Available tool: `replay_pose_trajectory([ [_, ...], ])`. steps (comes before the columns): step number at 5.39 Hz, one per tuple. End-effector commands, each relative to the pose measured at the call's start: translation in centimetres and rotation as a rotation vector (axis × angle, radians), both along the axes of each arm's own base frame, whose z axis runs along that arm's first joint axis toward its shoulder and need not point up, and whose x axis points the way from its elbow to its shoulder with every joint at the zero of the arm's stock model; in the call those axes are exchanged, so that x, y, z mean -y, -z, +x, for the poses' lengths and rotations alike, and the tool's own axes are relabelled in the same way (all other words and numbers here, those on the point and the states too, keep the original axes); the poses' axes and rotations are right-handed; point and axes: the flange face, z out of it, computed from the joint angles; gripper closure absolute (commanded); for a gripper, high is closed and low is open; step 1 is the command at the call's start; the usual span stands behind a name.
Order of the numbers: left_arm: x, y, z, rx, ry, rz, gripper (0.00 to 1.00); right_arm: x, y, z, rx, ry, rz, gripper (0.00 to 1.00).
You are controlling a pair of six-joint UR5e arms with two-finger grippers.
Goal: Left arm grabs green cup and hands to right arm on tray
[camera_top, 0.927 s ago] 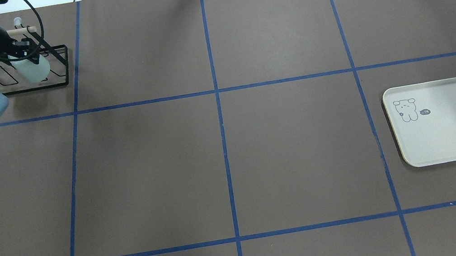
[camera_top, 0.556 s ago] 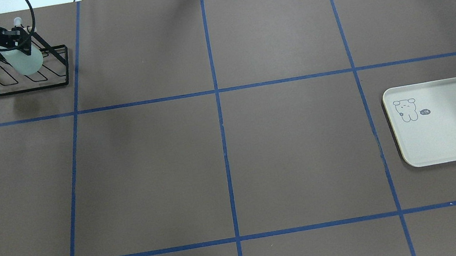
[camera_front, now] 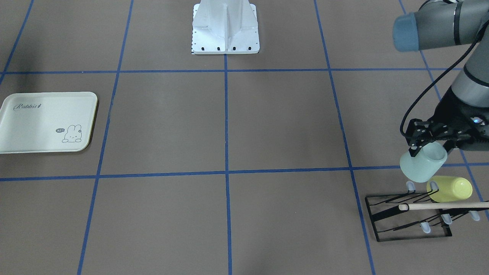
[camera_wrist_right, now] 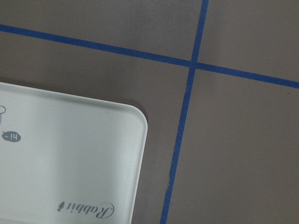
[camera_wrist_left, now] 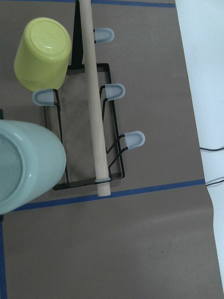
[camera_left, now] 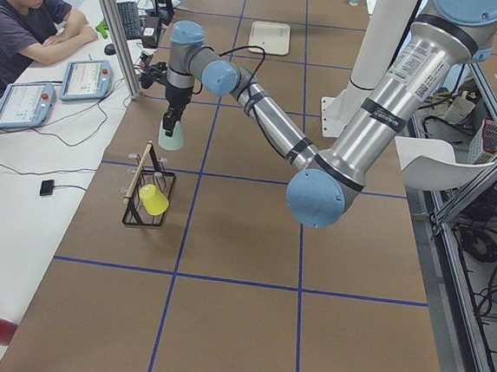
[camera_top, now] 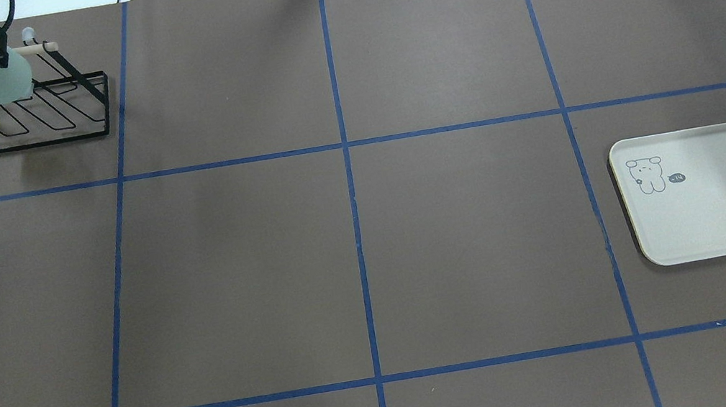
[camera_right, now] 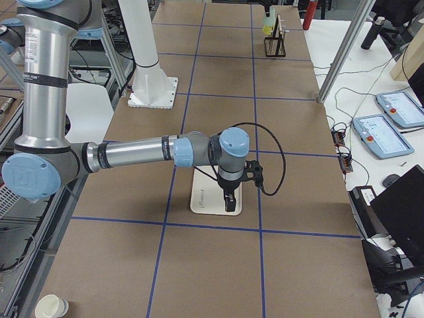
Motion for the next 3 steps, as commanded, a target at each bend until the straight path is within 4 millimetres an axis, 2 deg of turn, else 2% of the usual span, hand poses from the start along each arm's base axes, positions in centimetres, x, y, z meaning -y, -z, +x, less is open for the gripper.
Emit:
replay_pose_trajectory([
  [1,-0.2,0.2,-0.1,-0.009,0.011,0.003,1.0,1.3,2.1,-0.2,0.018,-0.002,0.09,0.0],
  [2,-0.4,-0.1,0.5,-0.07,0.071,0.016,1.0,2.0,3.7,-0.9,0.078,-0.115,0.114,0.0],
  [3,-1.1,0.1,0.7,-0.139,0.134,0.016,1.0,2.7,5.8,-3.6,0.137,-0.206,0.121,0.0],
])
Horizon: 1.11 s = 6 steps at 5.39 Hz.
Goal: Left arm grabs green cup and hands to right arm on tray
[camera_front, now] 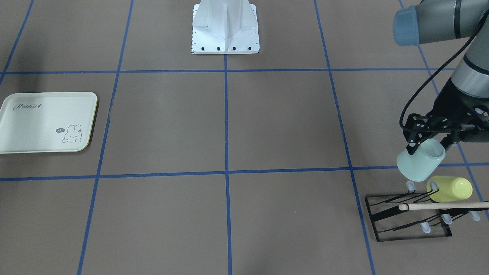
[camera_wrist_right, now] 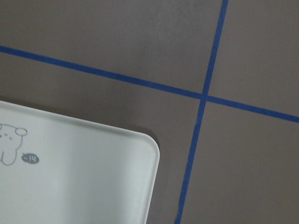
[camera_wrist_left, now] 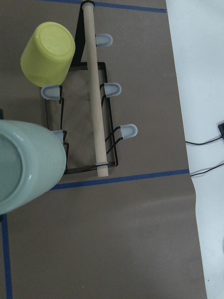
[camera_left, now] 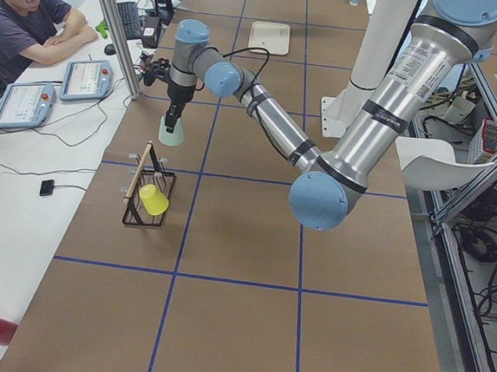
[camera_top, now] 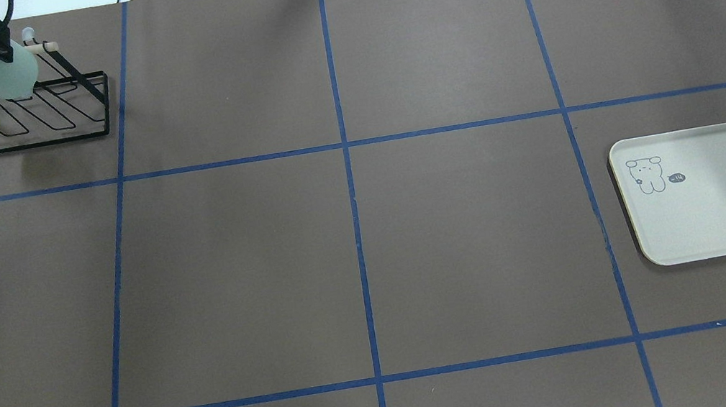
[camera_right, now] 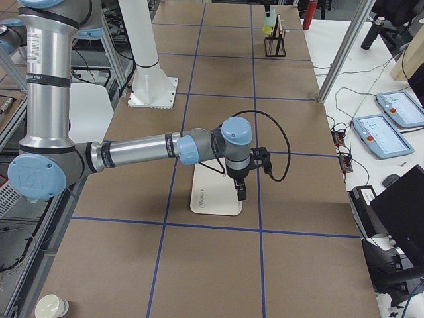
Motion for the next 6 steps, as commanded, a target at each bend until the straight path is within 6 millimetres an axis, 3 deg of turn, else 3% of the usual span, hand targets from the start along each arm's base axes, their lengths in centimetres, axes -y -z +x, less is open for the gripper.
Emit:
replay_pose_trajectory([
  [1,-0.9,1.2,0.7,-0.12,0.107,-0.02,1.0,1.1,4.2,-4.9,0.132,-0.129,0.008,0.0],
  [2,-2.3,2.1,2.3,-0.209,0.16,-0.053,1.0,1.4,6.8,-8.7,0.225,-0.161,0.003,0.0],
  [3,-3.8,4.2,3.4,-0.331,0.202,-0.098,1.0,2.0,10.2,-11.1,0.323,-0.189,-0.021,0.0],
  [4,-6.4,7.2,4.6,-0.504,0.19,-0.158,1.0,1.5,12.0,-12.2,0.405,-0.156,0.001,0.0],
  [5,-8.4,9.1,4.8,-0.666,0.117,-0.209,1.0,0.4,13.3,-12.5,0.484,-0.073,0.06,0.0],
  [6,-9.9,10.3,4.8,-0.751,0.045,-0.247,1.0,0.2,15.9,-12.7,0.564,-0.049,0.068,0.01],
])
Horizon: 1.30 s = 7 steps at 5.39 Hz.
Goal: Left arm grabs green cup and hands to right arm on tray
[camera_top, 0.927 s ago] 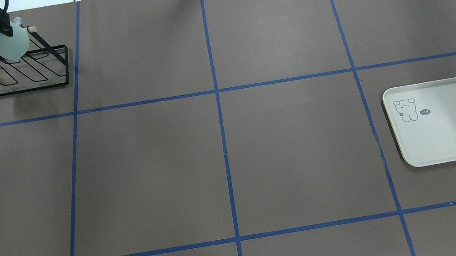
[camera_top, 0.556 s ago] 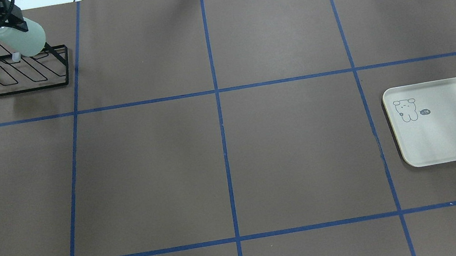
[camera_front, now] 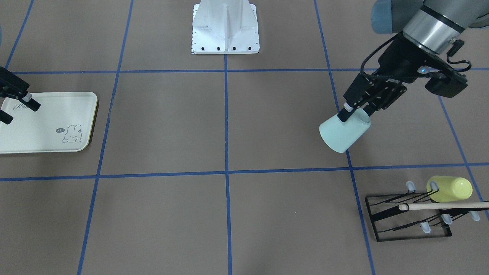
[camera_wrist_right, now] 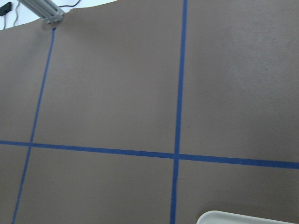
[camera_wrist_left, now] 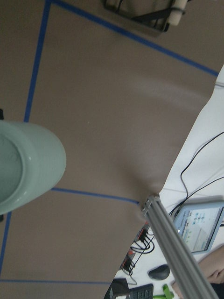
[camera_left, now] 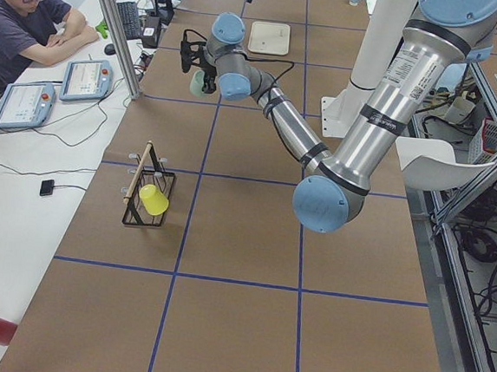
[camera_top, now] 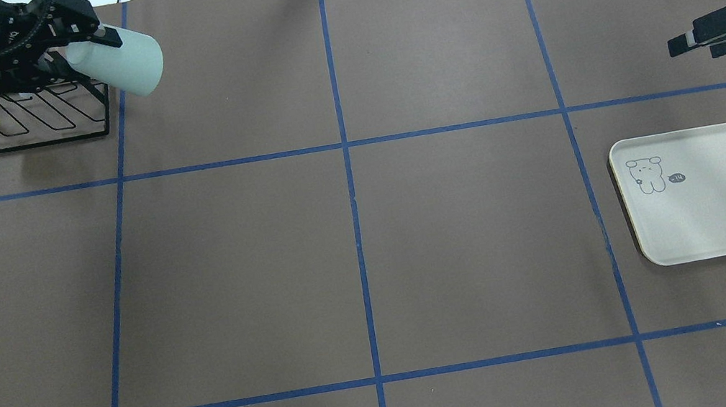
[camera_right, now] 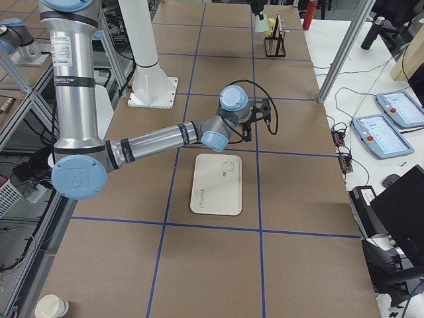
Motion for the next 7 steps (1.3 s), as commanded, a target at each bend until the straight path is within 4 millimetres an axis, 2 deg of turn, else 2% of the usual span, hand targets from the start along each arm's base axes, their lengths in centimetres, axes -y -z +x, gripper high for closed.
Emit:
replay_pose_trajectory([
  [1,-3.5,2.2,1.4,-0.183,-0.11,-0.01,1.0,-0.4,5.2,-0.4,0.172,0.004,0.0,0.01],
  [2,-6.5,2.7,5.4,-0.23,-0.208,0.037,1.0,-1.6,6.0,-0.7,0.238,0.013,0.029,0.0],
  [3,-8.3,3.7,6.8,-0.27,-0.253,0.066,1.0,-2.7,7.6,-0.9,0.318,0.026,0.046,0.0],
  [4,-11.4,4.6,9.1,-0.366,-0.327,0.032,1.0,-3.6,9.4,-1.8,0.394,0.059,0.049,0.0],
  [5,-12.6,5.2,9.0,-0.442,-0.352,0.017,1.0,-4.0,12.1,-3.0,0.5,0.066,0.028,0.0],
  [6,-13.3,7.6,8.8,-0.513,-0.379,-0.024,1.0,-6.4,13.3,-6.9,0.68,0.078,0.013,0.0],
  [7,-13.8,8.8,8.5,-0.568,-0.392,-0.048,1.0,-9.2,13.8,-11.1,0.862,0.095,0.001,0.0],
])
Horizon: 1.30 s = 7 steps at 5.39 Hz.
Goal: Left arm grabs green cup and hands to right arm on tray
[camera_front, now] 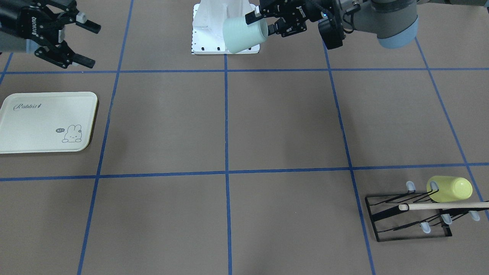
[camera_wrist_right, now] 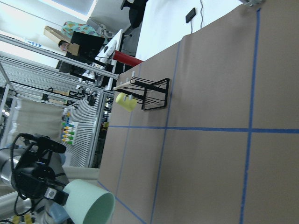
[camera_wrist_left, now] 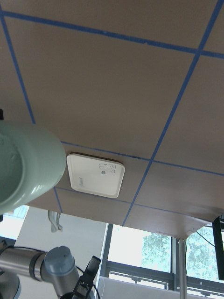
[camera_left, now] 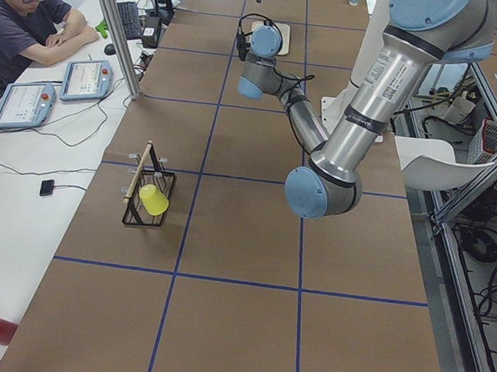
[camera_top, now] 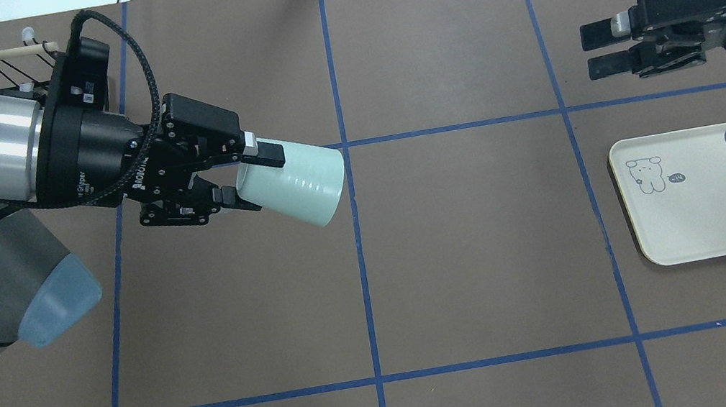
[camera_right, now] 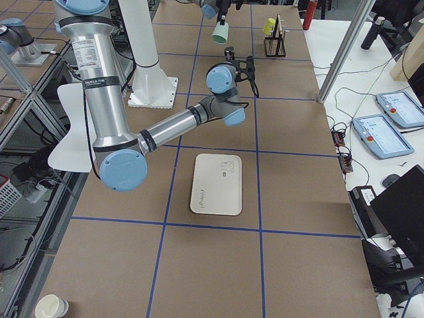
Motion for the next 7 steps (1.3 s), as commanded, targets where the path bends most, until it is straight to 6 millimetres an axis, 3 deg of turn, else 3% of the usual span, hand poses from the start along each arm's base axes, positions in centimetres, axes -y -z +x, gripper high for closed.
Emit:
replay_pose_trajectory([
  [1,-1.1,1.8,-0.9,-0.179,0.002,-0.098,1.0,-3.4,1.4,-4.2,0.214,0.049,-0.048,0.0],
  [2,-0.7,1.9,-0.5,-0.238,0.053,-0.14,1.0,-3.0,3.7,-4.3,0.281,0.08,-0.098,0.0],
  [3,-0.2,1.4,0.0,-0.226,0.056,-0.153,1.0,-3.9,4.8,-4.8,0.405,0.121,-0.129,0.0],
  [5,0.1,1.1,0.3,-0.218,0.046,-0.184,1.0,-6.9,5.9,-9.2,0.546,0.181,-0.234,0.0],
  [7,-0.3,1.8,0.1,-0.227,0.024,-0.193,1.0,-7.2,6.6,-10.0,0.559,0.192,-0.246,0.01],
])
